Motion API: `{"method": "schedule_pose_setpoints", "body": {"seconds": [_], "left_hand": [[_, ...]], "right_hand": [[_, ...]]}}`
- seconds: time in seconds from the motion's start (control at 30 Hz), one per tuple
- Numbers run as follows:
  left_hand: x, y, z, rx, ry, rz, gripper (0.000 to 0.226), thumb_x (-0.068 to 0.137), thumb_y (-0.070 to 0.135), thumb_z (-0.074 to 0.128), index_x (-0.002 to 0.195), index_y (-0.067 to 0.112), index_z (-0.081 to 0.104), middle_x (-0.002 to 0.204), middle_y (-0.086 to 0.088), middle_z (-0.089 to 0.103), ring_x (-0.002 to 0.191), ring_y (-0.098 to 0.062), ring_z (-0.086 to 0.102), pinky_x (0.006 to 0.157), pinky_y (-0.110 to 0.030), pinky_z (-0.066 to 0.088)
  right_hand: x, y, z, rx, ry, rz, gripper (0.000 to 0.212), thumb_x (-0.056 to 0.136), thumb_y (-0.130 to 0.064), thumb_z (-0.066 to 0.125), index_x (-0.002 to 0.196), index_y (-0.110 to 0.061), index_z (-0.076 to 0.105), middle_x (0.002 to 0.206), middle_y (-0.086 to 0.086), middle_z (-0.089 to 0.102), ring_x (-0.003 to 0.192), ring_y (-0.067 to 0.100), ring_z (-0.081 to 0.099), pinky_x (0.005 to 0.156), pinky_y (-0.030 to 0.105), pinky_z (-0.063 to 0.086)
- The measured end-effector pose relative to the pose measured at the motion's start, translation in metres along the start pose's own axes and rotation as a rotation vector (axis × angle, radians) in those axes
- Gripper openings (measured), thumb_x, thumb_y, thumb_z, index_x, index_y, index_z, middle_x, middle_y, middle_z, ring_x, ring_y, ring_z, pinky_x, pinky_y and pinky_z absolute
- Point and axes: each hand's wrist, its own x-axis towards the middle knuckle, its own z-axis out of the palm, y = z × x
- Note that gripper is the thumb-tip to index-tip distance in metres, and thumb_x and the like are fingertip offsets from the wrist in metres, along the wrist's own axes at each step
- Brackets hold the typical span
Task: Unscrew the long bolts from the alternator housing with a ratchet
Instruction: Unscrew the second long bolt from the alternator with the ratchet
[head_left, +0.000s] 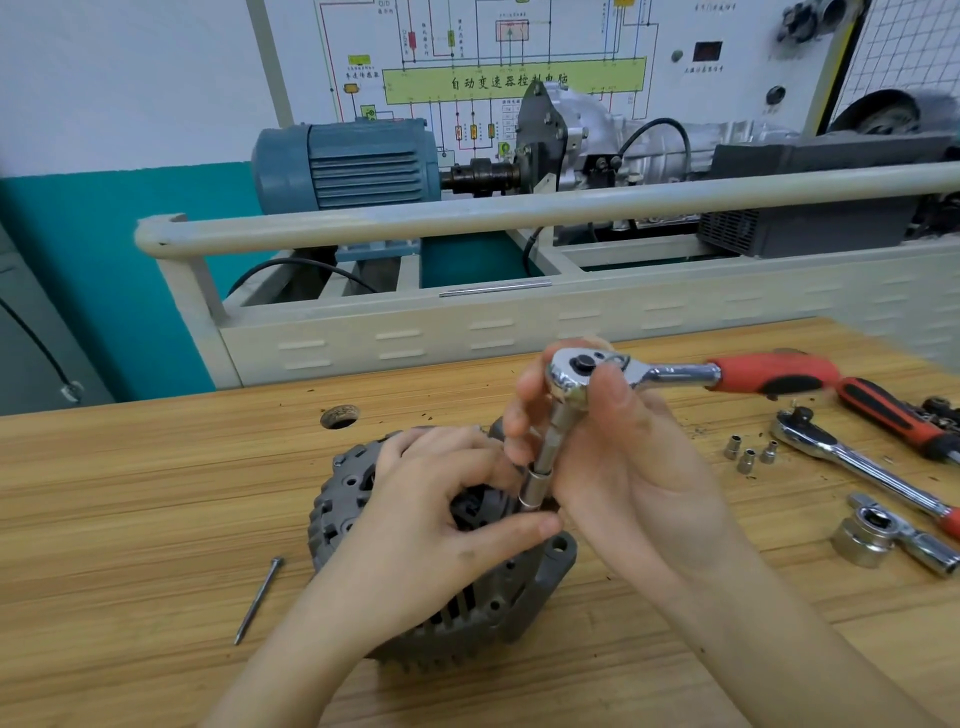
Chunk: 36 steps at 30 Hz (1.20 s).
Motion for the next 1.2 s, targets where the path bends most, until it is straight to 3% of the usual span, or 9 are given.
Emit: {"method": "schedule_pose_setpoints", "body": {"seconds": [0.17,0.27,0.37,0.5,0.73,0.97,1.07,1.2], "left_hand": [[-0.0019,-0.0023,-0.0036,-0.009,-0.040,0.034,0.042,0.069,0.061,0.049,0.087,0.030,0.070,0.110,0.026,0.055,0.114,0.008,0.040,0.108,-0.041,0.019],[-0.0015,-0.0010,-0.0033,-0.009,-0.029,0.032,0.047,0.067,0.061,0.050,0.083,0.023,0.072,0.111,0.024,0.053,0.112,0.009,0.039,0.107,-0.041,0.021],[-0.0009,0.0006,-0.0016,-0.040,0.006,0.014,0.038,0.064,0.060,0.054,0.074,0.026,0.068,0.105,0.021,0.055,0.104,0.007,0.045,0.103,-0.044,0.027],[0.0001,0.0004,0.0005,-0.024,0.018,0.006,0.041,0.061,0.062,0.054,0.073,0.025,0.065,0.094,0.021,0.055,0.094,0.007,0.047,0.101,-0.041,0.028],[-0.0025,-0.0009,-0.0025,-0.032,-0.014,0.050,0.054,0.066,0.060,0.050,0.087,0.015,0.071,0.113,0.019,0.049,0.106,0.020,0.035,0.103,-0.024,0.019],[0.0013,0.0023,-0.0012,-0.035,0.004,0.022,0.020,0.065,0.058,0.056,0.066,0.039,0.061,0.092,0.026,0.059,0.096,0.004,0.050,0.097,-0.048,0.033],[0.0008,0.0022,0.0002,-0.024,0.033,0.010,0.026,0.062,0.062,0.055,0.062,0.036,0.057,0.089,0.029,0.056,0.093,0.010,0.047,0.099,-0.040,0.029],[-0.0005,0.0007,-0.0014,-0.016,0.007,0.021,0.043,0.064,0.062,0.052,0.081,0.026,0.070,0.105,0.027,0.056,0.104,0.009,0.045,0.103,-0.041,0.027]], "right_hand": [[0.0002,0.0000,-0.0011,0.028,-0.048,0.068,0.034,0.069,-0.045,0.071,0.088,-0.016,0.071,0.078,0.000,0.069,0.071,0.014,0.063,0.066,0.024,0.050],[-0.0008,0.0002,-0.0001,0.019,-0.072,0.086,0.034,0.071,-0.044,0.070,0.090,-0.016,0.071,0.081,0.000,0.069,0.072,0.013,0.063,0.067,0.023,0.050],[-0.0019,0.0012,0.0018,-0.036,-0.063,0.052,0.030,0.067,-0.043,0.074,0.085,-0.019,0.070,0.081,-0.002,0.068,0.072,0.010,0.062,0.067,0.023,0.050],[-0.0026,-0.0001,0.0022,-0.035,-0.052,0.012,0.024,0.063,-0.037,0.079,0.079,-0.023,0.067,0.083,-0.003,0.067,0.070,0.011,0.061,0.066,0.024,0.049],[-0.0012,0.0003,0.0024,-0.009,-0.058,0.066,0.034,0.068,-0.044,0.072,0.089,-0.017,0.069,0.085,0.002,0.069,0.069,0.013,0.063,0.066,0.024,0.051],[-0.0011,0.0006,0.0027,-0.019,-0.016,0.027,0.030,0.059,-0.041,0.079,0.078,-0.021,0.070,0.079,-0.002,0.068,0.067,0.010,0.062,0.064,0.022,0.051],[-0.0024,-0.0011,0.0019,0.004,-0.017,-0.003,0.026,0.058,-0.032,0.083,0.076,-0.023,0.067,0.078,-0.002,0.067,0.067,0.011,0.062,0.066,0.024,0.051],[-0.0028,-0.0012,0.0014,0.012,-0.058,0.015,0.026,0.067,-0.034,0.077,0.086,-0.020,0.067,0.080,0.001,0.068,0.068,0.014,0.062,0.066,0.025,0.050]]}}
